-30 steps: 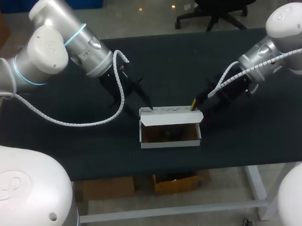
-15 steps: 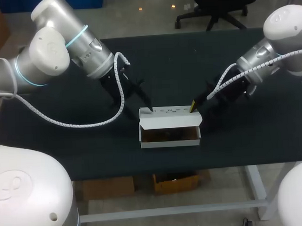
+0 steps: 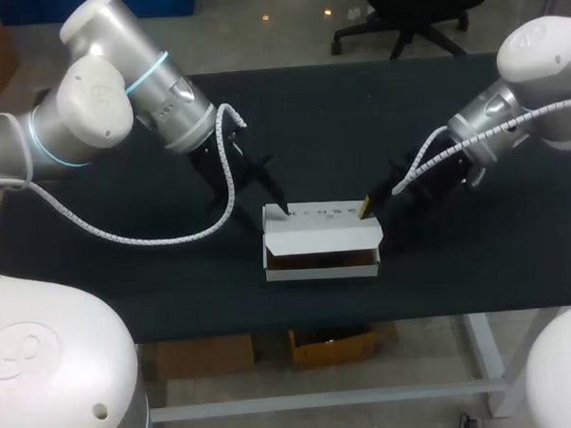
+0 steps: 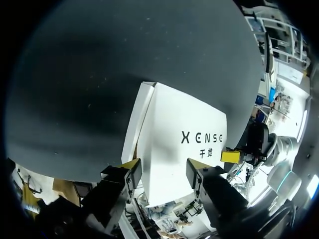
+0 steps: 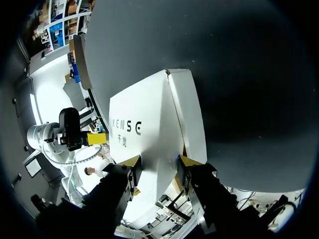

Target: Assemble the packaging by folding the flat box into shape, placing the metal phone stand inside, and closing the box properly

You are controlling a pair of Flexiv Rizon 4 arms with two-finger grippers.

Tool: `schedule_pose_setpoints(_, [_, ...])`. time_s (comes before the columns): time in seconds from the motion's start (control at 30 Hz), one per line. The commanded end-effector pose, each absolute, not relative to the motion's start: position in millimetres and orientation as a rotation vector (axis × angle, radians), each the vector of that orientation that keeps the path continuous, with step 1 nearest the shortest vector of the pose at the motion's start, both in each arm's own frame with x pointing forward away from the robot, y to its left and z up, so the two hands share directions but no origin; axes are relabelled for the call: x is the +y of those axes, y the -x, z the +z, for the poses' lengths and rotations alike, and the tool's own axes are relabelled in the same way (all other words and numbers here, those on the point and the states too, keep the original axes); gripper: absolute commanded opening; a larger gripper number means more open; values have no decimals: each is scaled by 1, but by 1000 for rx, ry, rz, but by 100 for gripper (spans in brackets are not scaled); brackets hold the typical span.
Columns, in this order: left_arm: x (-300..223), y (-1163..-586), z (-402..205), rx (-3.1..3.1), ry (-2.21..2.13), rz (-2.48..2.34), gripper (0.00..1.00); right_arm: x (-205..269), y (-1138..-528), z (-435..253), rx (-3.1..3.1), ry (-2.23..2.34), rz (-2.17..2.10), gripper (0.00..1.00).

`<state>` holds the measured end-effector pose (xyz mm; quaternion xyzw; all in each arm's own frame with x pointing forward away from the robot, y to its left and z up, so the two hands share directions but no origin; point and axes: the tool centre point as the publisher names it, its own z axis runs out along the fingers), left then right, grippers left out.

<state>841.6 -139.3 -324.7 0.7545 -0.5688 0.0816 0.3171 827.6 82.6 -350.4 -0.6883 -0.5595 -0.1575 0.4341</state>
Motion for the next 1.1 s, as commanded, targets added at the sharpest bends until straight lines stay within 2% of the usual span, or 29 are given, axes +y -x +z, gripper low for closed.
schedule_pose_setpoints(0.03, [-138,-838,-321,-1509,-1999,222,61,84,-832,-353,-1394,1702,-388,45])
schedule_pose_setpoints(0.13, [-138,-837,-318,-1517,-2007,227,61,86,-830,-353,-1397,1698,-390,45])
schedule_pose_setpoints(0.33, [-137,-836,-314,-1532,-2025,240,68,86,-829,-353,-1403,1694,-393,48])
schedule_pose_setpoints(0.67, [-139,-835,-303,-1578,-2058,258,92,85,-831,-354,-1404,1692,-394,49])
schedule_pose_setpoints(0.83, [-141,-833,-296,-1606,-2075,272,97,85,-832,-354,-1405,1689,-396,49])
schedule_pose_setpoints(1.1, [-145,-828,-290,-1649,-2068,297,100,83,-836,-354,-1402,1691,-400,49])
